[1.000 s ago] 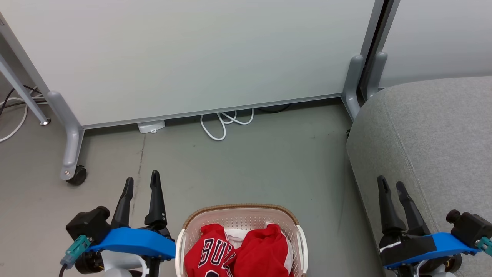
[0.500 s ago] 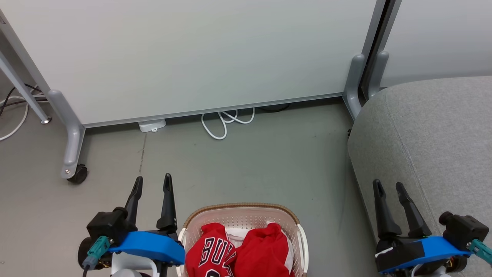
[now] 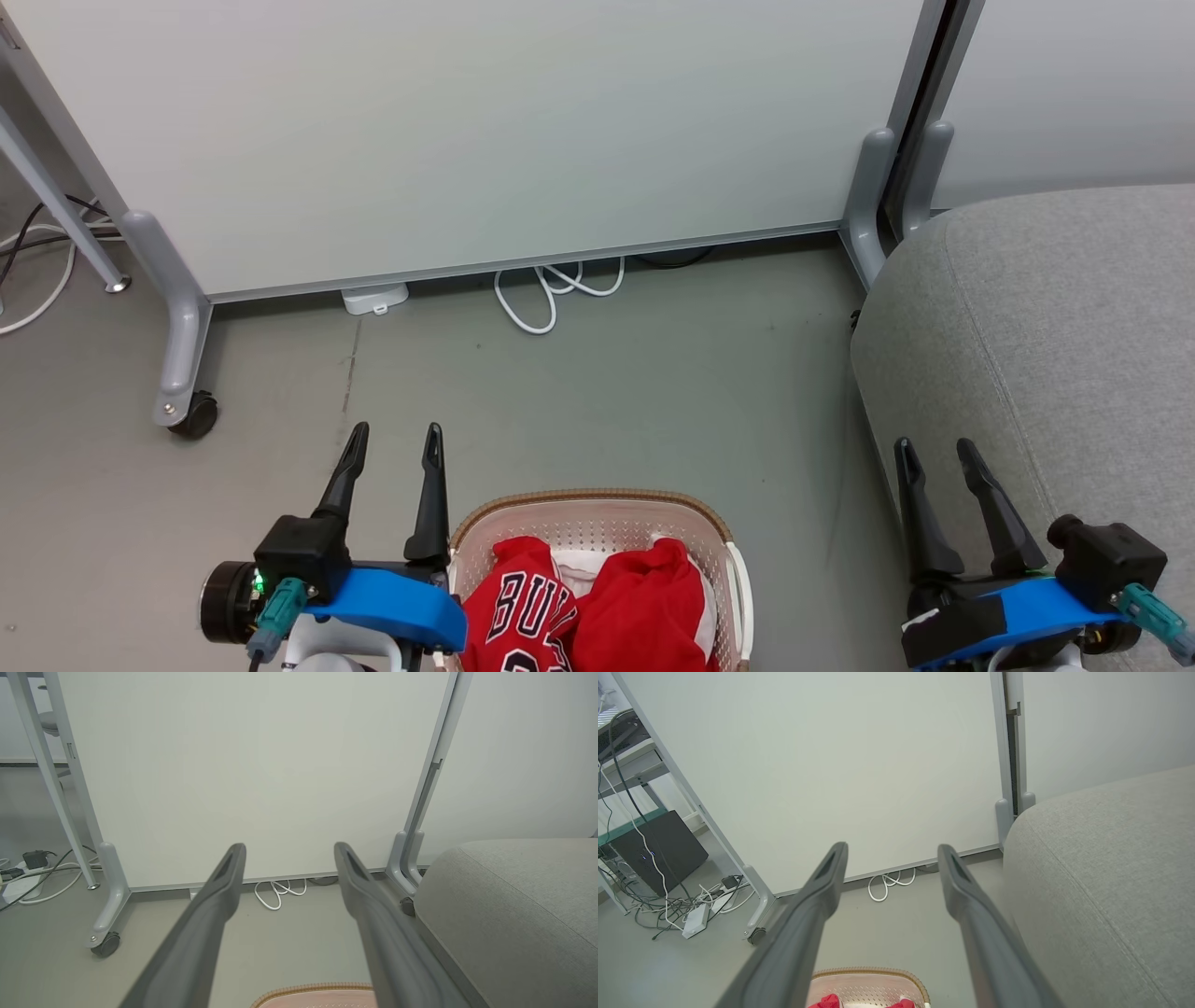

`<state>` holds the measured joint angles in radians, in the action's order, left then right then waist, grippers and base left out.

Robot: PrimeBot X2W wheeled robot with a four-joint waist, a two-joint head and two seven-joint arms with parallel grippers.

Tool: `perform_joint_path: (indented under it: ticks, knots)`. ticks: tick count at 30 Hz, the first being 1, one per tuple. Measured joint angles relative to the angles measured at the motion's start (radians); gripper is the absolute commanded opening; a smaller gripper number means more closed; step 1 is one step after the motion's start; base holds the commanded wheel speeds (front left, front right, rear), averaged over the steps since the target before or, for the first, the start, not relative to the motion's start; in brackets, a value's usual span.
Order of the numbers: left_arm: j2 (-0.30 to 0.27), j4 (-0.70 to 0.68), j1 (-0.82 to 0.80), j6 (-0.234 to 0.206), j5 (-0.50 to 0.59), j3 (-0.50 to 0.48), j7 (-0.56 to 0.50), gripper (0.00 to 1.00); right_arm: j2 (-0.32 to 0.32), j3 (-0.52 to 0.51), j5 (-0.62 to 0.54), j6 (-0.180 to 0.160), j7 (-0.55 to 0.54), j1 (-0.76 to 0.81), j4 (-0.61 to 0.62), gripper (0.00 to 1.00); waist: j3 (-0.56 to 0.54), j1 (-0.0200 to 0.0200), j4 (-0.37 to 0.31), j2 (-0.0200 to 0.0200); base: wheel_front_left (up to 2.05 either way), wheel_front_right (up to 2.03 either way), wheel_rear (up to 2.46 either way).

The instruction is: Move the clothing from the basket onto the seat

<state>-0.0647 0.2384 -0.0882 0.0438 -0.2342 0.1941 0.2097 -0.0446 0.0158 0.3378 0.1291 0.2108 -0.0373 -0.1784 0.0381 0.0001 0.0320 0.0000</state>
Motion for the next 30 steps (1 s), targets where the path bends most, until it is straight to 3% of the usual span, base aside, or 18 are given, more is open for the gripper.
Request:
perform_joint_path:
  ticks: [30]
  knots:
    - [0.003, 0.014, -0.002, 0.006, 0.211, 0.034, 0.052, 1.00, -0.002, 0.020, -0.195, 0.001, 0.050, 0.006, -0.002, 1.00, 0.010, 0.0000, 0.014, 0.0000, 0.00, 0.00, 0.00]
